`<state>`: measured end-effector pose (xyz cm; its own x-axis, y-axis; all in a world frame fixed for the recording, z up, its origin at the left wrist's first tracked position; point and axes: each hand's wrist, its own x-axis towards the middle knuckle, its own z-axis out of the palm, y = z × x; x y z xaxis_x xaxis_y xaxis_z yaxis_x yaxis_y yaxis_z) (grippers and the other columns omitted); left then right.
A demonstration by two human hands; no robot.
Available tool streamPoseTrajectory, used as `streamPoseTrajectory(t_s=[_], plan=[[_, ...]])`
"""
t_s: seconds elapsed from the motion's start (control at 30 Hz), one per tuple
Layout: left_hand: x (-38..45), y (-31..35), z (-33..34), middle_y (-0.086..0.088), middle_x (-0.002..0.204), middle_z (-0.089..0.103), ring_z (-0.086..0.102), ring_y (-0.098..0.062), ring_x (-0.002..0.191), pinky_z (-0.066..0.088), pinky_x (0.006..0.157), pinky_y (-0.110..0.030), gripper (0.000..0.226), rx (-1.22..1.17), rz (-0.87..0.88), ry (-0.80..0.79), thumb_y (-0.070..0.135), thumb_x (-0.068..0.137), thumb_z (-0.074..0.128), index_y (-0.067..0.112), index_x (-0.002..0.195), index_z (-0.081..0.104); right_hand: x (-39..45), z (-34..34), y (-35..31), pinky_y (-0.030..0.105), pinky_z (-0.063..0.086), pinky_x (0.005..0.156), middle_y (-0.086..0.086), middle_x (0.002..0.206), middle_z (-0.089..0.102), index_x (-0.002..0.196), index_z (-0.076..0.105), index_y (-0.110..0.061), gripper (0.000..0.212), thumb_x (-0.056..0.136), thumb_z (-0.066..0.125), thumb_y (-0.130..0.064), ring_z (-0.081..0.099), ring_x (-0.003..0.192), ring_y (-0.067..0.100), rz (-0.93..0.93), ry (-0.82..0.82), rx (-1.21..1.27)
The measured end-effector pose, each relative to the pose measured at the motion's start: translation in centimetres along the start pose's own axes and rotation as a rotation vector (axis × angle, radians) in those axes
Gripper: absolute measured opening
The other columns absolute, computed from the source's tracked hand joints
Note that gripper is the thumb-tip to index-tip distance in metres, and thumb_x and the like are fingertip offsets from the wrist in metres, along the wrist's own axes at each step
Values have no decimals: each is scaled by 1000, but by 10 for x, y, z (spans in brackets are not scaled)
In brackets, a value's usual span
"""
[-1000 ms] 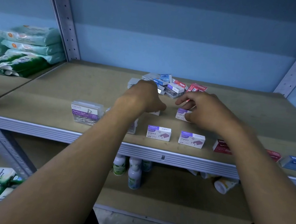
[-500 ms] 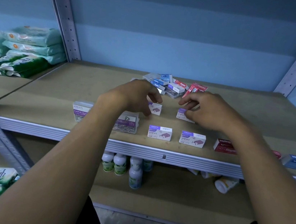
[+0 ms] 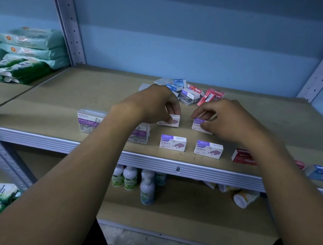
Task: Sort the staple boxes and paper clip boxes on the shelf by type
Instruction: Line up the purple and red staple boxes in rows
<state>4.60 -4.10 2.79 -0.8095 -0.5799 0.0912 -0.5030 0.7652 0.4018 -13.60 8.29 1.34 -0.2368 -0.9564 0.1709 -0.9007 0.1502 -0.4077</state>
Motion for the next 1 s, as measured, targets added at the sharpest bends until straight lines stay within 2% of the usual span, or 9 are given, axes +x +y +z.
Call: streamPoseTrajectory(t_s=[0.13,0.2,0.4,0.53,0.67,0.87,1.0], plan=[[-5,6,-1,11,95,71,58,7,74,37,57,-1,20,25,19,13,15,80,78,23,99,77,-6,-3,-1,8,42,66,-20,85,68,95,76,-39,31,83,74,-11,60,82,-13,2,-7,-6],[-8,7,-1,13,92,70,55,12,68,37,54,2,19,18,23,14,16,80,79,24,97,76,-10,-6,-3,11,43,67,-18,86,69,94,76,-40,31,83,75,-11,60,80,-14,-2,-16,4],[-17,12,1,12,92,73,58,9,68,42,64,-11,19,-26,41,-6,15,79,79,25,95,76,-23,-15,-9,10,40,65,-15,87,69,96,76,-39,31,83,76,-11,58,75,-17,-13,-35,12],[-20,15,2,12,92,72,57,15,63,39,61,-7,19,-32,41,-16,18,79,80,25,96,76,-29,-18,-10,7,40,67,-14,88,70,98,77,-37,30,83,77,-11,57,76,-17,-12,-45,-1],[-21,17,4,10,94,73,58,9,68,43,65,-11,21,-27,45,-22,16,80,80,23,99,76,-32,-19,-11,7,40,67,-14,88,71,100,76,-36,29,83,78,-12,60,75,-11,2,-58,-1],[-20,20,6,11,95,73,58,9,70,41,63,-10,21,-20,53,-30,17,80,80,23,99,76,-34,-20,-12,14,47,73,-14,90,72,100,76,-36,29,83,79,-12,63,79,-6,12,-76,13],[-19,20,8,10,97,73,58,8,70,44,66,-11,21,-10,56,-36,17,80,80,23,99,76,-33,-18,-10,15,47,71,-15,88,71,98,76,-37,29,84,78,-13,62,75,-9,12,-82,19]])
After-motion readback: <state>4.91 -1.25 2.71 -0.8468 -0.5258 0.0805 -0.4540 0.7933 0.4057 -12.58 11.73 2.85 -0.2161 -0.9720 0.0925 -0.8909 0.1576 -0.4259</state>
